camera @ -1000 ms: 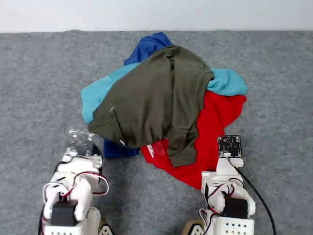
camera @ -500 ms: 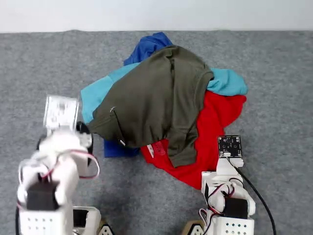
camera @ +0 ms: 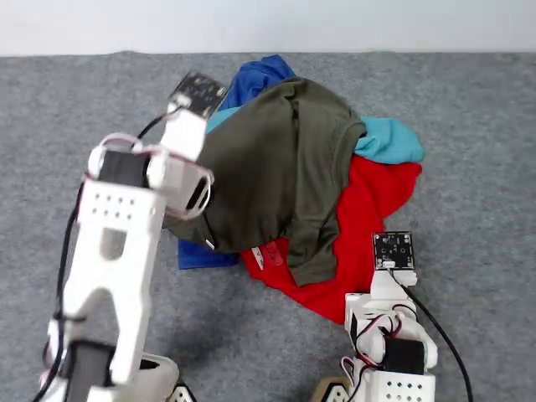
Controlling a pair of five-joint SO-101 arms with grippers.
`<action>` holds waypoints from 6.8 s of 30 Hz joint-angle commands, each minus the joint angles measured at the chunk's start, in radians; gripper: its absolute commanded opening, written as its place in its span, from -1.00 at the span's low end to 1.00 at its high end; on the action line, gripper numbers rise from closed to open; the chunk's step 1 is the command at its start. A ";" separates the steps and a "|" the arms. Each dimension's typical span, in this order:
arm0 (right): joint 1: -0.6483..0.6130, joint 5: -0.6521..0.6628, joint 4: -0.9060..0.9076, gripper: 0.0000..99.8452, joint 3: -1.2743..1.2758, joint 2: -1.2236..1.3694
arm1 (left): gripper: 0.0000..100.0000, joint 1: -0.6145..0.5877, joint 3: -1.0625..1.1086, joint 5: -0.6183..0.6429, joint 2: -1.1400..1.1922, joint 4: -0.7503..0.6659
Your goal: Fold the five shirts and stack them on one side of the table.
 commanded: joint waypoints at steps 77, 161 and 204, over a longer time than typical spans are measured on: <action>0.010 0.011 0.004 -0.98 0.017 0.004 | -0.99 -1.037 -0.553 -0.098 0.084 -0.101; 0.010 0.011 0.004 -0.98 0.017 0.004 | -0.91 0.055 -0.367 -0.209 0.786 -0.101; 0.120 0.014 -0.091 -0.98 -0.356 0.088 | -0.99 -0.135 0.044 -0.187 -0.439 0.210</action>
